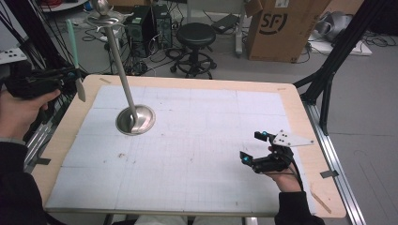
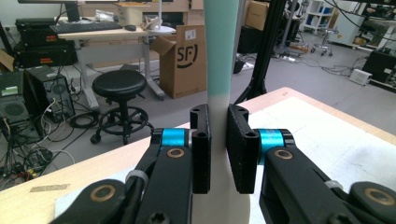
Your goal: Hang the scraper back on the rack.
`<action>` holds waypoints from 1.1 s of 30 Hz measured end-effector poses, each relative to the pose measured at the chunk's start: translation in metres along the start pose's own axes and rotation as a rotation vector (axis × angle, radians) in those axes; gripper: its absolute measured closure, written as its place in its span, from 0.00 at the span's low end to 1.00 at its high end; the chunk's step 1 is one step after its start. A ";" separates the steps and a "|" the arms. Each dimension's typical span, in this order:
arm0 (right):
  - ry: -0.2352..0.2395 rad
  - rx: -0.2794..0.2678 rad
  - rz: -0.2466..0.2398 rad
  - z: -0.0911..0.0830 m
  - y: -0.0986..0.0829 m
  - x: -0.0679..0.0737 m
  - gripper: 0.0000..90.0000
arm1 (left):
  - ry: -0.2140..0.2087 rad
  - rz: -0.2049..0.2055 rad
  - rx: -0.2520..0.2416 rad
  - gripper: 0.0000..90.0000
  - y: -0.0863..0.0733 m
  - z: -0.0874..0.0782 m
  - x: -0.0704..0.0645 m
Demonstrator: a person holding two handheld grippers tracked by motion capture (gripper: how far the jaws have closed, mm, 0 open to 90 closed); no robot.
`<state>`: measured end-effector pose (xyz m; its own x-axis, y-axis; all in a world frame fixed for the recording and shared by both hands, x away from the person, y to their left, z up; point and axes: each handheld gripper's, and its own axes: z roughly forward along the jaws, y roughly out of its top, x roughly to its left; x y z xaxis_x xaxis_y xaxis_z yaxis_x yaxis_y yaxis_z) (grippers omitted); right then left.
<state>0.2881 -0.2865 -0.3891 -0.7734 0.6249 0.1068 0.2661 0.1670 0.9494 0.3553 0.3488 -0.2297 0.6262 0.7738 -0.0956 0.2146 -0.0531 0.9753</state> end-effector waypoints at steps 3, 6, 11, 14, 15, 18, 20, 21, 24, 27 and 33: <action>0.000 0.000 0.000 0.000 0.000 0.000 0.01 | 0.003 0.000 -0.002 0.90 0.000 0.002 0.000; 0.000 0.005 -0.002 0.000 0.000 0.001 0.01 | 0.013 0.005 0.006 0.90 -0.001 0.003 0.001; 0.003 0.005 -0.001 0.001 0.000 0.001 0.01 | 0.003 0.002 0.001 0.90 -0.001 0.004 0.001; 0.003 0.005 -0.001 0.000 0.000 0.000 0.01 | 0.000 0.014 0.002 0.90 -0.001 0.005 -0.001; 0.002 0.005 0.003 0.000 0.000 0.001 0.01 | 0.001 0.014 0.004 0.90 -0.001 0.005 -0.001; 0.001 0.004 -0.004 0.000 0.000 0.001 0.01 | 0.004 0.010 0.010 0.90 -0.001 0.006 0.000; 0.003 0.005 0.001 -0.001 0.000 0.000 0.01 | 0.006 0.013 0.011 0.90 -0.001 0.006 -0.001; 0.002 0.004 0.002 -0.001 0.000 0.000 0.01 | 0.005 0.014 0.012 0.90 -0.001 0.006 -0.001; -0.001 -0.002 0.003 -0.001 0.001 0.000 0.01 | 0.008 0.009 0.012 0.90 -0.001 0.007 0.000; 0.002 0.003 0.001 -0.001 0.000 0.000 0.01 | 0.014 0.007 0.009 0.90 -0.001 0.007 0.002; 0.002 0.003 0.001 -0.001 0.000 0.000 0.01 | 0.016 0.001 0.008 0.90 0.000 0.008 0.004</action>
<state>0.2878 -0.2869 -0.3885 -0.7742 0.6236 0.1083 0.2684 0.1685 0.9484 0.3635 0.3466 -0.2319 0.6145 0.7837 -0.0910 0.2194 -0.0590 0.9738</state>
